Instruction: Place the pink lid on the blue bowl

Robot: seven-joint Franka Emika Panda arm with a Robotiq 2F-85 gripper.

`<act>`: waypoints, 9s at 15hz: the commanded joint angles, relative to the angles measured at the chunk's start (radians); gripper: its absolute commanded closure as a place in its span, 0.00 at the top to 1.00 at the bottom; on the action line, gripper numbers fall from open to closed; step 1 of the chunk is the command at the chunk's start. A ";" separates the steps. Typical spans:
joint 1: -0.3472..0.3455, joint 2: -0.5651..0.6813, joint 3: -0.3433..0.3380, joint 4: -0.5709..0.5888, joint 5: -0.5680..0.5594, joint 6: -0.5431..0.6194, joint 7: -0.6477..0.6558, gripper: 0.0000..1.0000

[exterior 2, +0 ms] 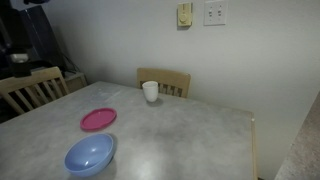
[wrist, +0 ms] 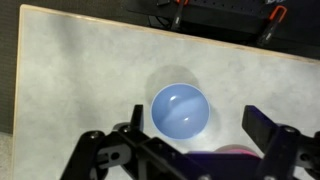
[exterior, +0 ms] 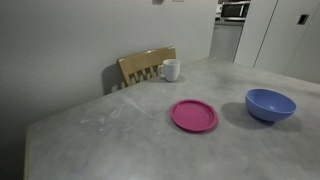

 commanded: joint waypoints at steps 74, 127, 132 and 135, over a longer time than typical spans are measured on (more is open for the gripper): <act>0.267 1.589 0.170 1.248 0.191 0.105 0.819 1.00; 0.290 1.427 0.097 1.091 0.147 -0.341 1.303 0.03; 0.260 1.300 0.105 0.873 0.076 -0.105 1.240 0.03; 0.243 1.207 0.101 0.746 0.020 -0.002 1.183 0.03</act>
